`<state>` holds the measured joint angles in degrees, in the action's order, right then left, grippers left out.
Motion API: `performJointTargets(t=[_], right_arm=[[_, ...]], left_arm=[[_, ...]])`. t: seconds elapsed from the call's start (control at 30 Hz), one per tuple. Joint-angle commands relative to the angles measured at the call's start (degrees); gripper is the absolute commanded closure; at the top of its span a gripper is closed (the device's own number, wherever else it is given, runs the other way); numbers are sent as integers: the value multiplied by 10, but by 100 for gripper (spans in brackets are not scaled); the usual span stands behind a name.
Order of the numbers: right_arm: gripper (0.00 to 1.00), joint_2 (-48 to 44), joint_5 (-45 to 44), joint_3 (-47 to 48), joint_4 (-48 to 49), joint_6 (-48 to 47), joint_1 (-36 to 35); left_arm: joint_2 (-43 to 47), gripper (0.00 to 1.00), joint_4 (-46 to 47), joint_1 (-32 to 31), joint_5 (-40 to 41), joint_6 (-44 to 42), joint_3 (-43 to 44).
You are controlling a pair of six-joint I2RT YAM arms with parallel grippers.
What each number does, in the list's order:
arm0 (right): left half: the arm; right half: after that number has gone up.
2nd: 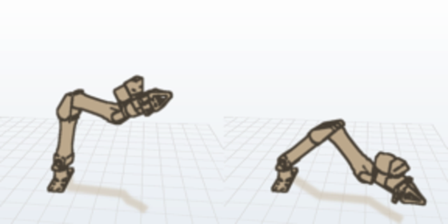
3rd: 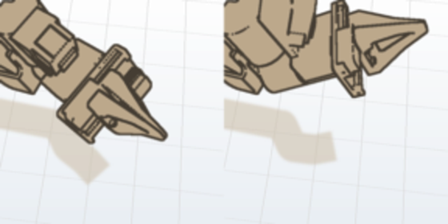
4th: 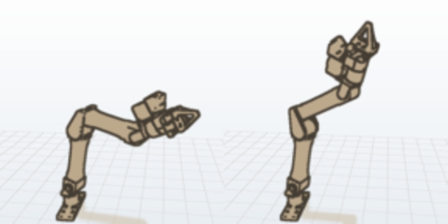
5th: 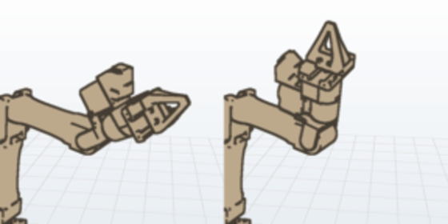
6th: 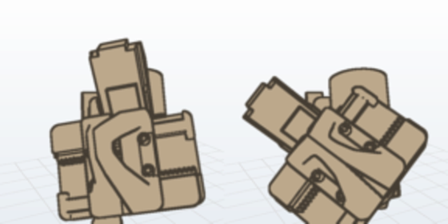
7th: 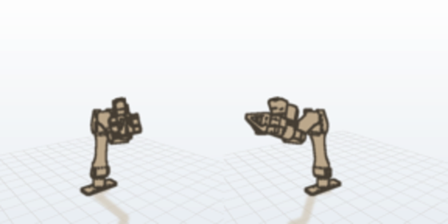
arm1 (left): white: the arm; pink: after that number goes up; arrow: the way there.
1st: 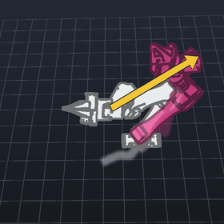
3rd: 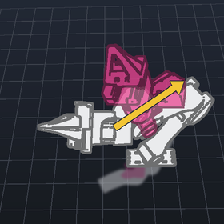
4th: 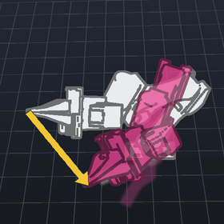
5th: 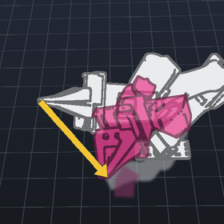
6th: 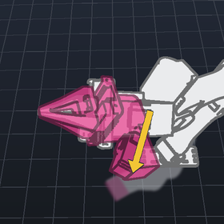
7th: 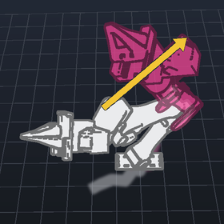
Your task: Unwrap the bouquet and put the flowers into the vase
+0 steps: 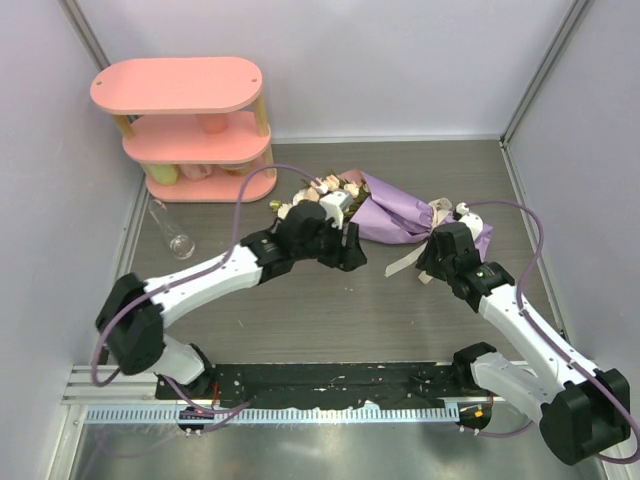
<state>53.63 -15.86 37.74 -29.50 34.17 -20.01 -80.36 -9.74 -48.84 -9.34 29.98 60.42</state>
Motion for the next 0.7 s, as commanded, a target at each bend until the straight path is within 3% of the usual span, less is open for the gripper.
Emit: performJointTargets(t=[0.0,0.37,0.67], right_arm=[[55,5,-15,-12,84,42,12],[57,146,-29,-9,178,97,13],[58,194,-98,-24,217,162,21]], left_arm=[[-100,39,94,-7,28,-20,83],[-305,43,136,-3,22,-87,275],[-343,45,140,11,22,-127,285]])
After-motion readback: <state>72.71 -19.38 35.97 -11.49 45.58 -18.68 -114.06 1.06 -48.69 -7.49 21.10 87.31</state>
